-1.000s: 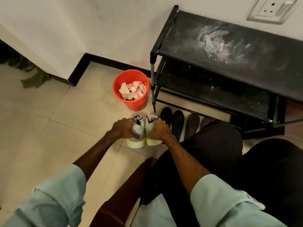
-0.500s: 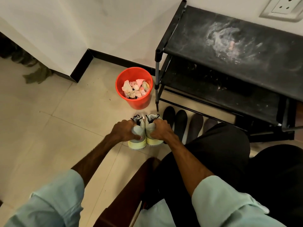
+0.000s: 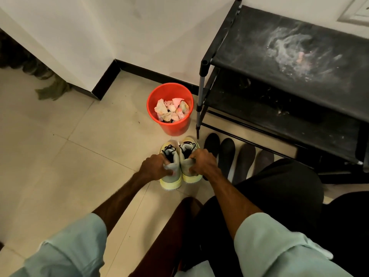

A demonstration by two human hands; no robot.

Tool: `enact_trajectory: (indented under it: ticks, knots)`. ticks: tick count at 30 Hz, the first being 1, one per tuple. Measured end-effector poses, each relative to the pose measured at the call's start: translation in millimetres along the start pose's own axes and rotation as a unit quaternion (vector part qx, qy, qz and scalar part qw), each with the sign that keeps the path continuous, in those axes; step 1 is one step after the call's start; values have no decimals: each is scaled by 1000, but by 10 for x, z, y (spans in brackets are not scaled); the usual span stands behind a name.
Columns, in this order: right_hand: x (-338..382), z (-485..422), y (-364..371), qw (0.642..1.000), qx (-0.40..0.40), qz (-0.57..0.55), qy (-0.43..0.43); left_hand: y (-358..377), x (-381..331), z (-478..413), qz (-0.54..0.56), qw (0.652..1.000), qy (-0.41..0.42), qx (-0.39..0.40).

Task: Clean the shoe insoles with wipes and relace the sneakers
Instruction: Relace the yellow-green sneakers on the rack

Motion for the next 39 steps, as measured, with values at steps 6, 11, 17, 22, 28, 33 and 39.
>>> enact_trajectory:
  ticks: [6,11,17,22,28,33,39]
  knots:
    - [-1,-485,410,999,29,-24,13,249,167,-156,-32,998,-19,-42]
    - [-52,-805,859,992,121,-11,-9,555,305,-306,-99,994,-21,-44]
    - [-120,-912,1350,977,213,20,-9,1028,510,-395,-114,992,-56,-17]
    - [-241,-885,1560,954,295,48,15,1400,608,-460,-127,989,-65,39]
    - [-329,-884,1767,944,320,-65,40,1681,685,-500,-122,987,-82,69]
    - [-129,-904,1718,941,328,-88,7,1624,702,-422,-98,990,-89,51]
    - [-226,-1007,1226,975,200,-89,26,1059,168,-408,-56,996,-62,-35]
Point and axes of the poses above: each hand's wrist, its own z-axis away from the middle knuckle, its own y-axis out of the palm, x = y × z, the point moved 8 cm from there along -z, towards the middle knuckle, and after that the axes turned 9 degrees about z, right-handed, at the moved point
